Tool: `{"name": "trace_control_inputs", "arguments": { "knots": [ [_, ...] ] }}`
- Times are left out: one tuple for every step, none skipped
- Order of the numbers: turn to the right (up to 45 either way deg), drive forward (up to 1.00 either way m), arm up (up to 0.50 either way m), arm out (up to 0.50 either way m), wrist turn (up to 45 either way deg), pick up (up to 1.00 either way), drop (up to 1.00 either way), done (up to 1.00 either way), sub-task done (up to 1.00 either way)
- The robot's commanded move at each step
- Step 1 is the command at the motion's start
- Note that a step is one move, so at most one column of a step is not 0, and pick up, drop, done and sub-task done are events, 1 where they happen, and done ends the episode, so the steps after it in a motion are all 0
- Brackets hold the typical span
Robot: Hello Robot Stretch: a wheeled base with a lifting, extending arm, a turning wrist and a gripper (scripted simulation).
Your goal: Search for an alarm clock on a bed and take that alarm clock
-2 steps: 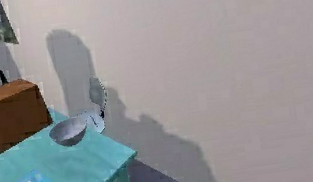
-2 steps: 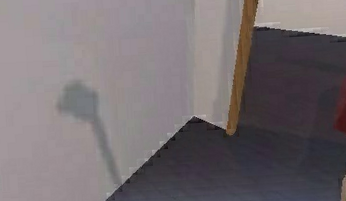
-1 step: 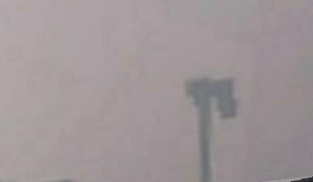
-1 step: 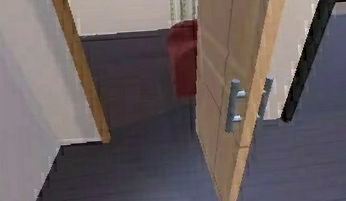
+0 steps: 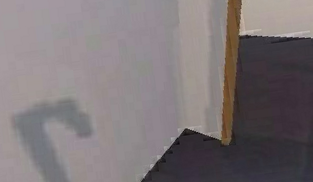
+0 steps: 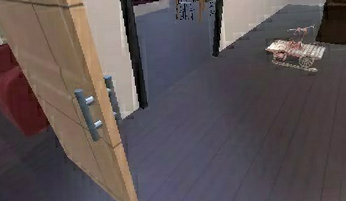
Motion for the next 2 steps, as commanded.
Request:
{"name": "trace_control_inputs", "arguments": {
  "knots": [
    [18.0, 0.0, 0.0, 0.0, 0.0, 0.0, 0.0, 0.0, 0.0],
    [3.0, 0.0, 0.0, 0.0, 0.0, 0.0, 0.0, 0.0, 0.0]
  ]
}}
